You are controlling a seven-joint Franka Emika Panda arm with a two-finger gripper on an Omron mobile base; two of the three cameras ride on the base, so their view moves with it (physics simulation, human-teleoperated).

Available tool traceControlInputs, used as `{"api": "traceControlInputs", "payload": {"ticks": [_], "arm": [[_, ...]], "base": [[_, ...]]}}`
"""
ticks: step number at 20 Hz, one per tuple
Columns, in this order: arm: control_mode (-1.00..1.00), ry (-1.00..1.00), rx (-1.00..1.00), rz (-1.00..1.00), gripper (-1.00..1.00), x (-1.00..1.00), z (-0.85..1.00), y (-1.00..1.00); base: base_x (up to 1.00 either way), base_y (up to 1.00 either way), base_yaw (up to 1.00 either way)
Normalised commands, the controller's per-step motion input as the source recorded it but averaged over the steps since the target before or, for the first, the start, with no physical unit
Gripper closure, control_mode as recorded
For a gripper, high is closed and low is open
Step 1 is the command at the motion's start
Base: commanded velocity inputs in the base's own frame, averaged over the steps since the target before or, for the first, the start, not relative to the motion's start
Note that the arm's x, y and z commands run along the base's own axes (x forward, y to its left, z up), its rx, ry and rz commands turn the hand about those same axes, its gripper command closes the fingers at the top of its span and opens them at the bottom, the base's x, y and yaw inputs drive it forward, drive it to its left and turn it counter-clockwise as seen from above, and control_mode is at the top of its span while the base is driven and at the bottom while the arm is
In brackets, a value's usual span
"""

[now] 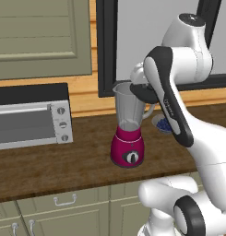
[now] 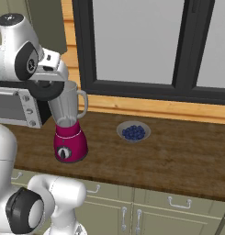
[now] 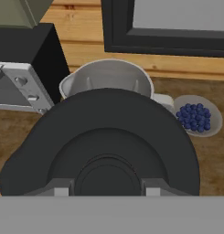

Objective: Close the lid blender by securely placing the lid on top.

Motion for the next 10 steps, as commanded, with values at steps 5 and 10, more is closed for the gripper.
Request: {"api": "traceControlInputs", "payload": {"ticks": [5, 10], "arm": [[-1.00, 0.00, 0.00, 0.00, 1.00, 0.31, 0.00, 0.14], [-1.00, 0.00, 0.00, 0.00, 1.00, 0.26, 0.00, 0.07]], "base": [[0.00, 0.00, 0.00], [0.00, 0.00, 0.00]]}}
